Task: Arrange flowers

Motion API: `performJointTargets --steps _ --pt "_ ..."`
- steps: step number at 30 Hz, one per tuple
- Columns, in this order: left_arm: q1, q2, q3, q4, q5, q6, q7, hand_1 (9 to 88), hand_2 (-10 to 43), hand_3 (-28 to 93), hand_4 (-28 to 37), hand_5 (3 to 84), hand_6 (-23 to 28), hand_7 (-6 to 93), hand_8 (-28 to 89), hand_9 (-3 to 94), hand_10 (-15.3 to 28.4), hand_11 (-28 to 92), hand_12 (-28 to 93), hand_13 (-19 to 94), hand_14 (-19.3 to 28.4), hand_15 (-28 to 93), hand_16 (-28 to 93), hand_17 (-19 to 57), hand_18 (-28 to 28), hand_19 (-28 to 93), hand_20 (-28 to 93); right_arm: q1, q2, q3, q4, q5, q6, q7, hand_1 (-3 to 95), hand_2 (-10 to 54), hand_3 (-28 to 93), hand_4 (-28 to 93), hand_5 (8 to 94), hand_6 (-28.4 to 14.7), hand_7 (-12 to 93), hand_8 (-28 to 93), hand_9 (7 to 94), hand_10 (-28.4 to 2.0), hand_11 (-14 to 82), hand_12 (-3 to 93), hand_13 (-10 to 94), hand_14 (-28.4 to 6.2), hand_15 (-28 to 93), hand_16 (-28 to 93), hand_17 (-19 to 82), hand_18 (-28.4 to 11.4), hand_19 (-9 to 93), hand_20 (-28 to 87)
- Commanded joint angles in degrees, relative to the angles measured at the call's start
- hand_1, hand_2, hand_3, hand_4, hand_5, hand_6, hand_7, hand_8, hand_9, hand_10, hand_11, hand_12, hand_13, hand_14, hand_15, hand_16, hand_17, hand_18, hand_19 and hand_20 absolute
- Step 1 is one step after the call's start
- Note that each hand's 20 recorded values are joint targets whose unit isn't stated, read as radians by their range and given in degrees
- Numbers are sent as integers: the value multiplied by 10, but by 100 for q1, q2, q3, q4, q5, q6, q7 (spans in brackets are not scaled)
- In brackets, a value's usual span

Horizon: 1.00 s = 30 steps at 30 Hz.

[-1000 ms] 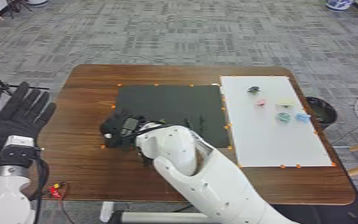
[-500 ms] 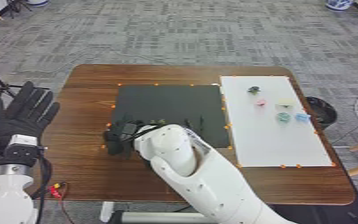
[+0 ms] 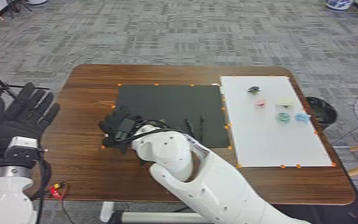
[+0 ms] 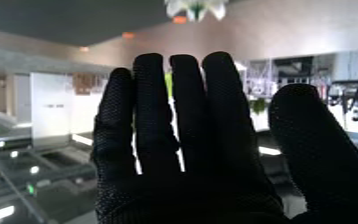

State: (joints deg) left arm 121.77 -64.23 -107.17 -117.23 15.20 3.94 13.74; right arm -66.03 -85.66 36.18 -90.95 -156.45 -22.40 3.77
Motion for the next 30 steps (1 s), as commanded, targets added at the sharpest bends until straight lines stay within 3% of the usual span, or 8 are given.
performJointTargets --steps 1,4,7,9,11,14,21,30 --pt "44 -26 41 36 31 -74 -59 281 183 541 -283 382 97 84 -79 301 172 170 82 213 166 209 -34 -115 148 362 71 -92 -145 404 11 -108 -631 -988 231 167 787 -221 483 -51 139 -125 425 -133 120 125 269 -162 456 127 100 -203 660 291" --pt "-6 -4 61 50 36 -69 -76 280 182 543 -283 382 96 84 -80 301 172 170 82 213 166 209 -34 -115 148 361 71 -116 -246 529 61 -378 -1034 -1199 233 187 781 -232 409 -70 107 -118 392 -109 116 116 244 -151 430 122 87 -190 648 286" --pt "-74 58 99 74 -3 -44 -75 286 182 536 -283 382 96 83 -80 301 172 171 82 213 166 210 -34 -115 147 361 71 -113 -325 613 137 -402 -1259 -1225 222 217 763 -241 362 -82 83 -113 354 -106 102 103 210 -150 403 122 68 -182 636 286" --pt "-24 51 85 43 -61 -5 9 314 189 478 -283 382 96 83 -80 301 173 169 81 212 166 210 -34 -115 148 361 71 -161 -412 665 185 -494 -1270 -1246 194 251 730 -245 336 -88 67 -105 325 -106 91 99 197 -149 383 128 63 -178 632 292" --pt "-44 80 101 49 -40 22 -5 354 199 383 -283 382 97 83 -80 300 173 168 82 212 166 209 -34 -115 147 361 71 -151 -432 663 208 -544 -1323 -1174 159 279 694 -251 310 -94 49 -93 293 -105 80 100 187 -148 369 145 60 -177 628 304" --pt "-64 88 107 58 -39 -13 -26 359 200 364 -283 383 97 82 -79 301 173 166 82 213 166 208 -34 -115 148 360 71 -112 -448 641 237 -711 -1438 -1160 130 290 667 -254 304 -97 43 -90 280 -107 76 101 179 -150 366 156 58 -178 627 315" --pt "-53 71 99 59 -37 -7 -24 353 200 374 -283 383 98 81 -79 300 174 167 82 213 167 209 -34 -115 148 359 72 -131 -495 624 259 -1031 -1491 -1194 114 290 664 -258 365 -90 56 -91 333 -112 89 104 168 -151 360 158 46 -179 623 326" --pt "-40 35 69 59 -14 -6 -3 339 197 404 -283 383 98 82 -79 300 173 167 82 212 167 209 -34 -115 148 360 72 5 -242 244 118 -738 -1060 -400 116 286 684 -254 444 -84 80 -97 407 -117 112 121 196 -158 392 144 52 -187 634 336"
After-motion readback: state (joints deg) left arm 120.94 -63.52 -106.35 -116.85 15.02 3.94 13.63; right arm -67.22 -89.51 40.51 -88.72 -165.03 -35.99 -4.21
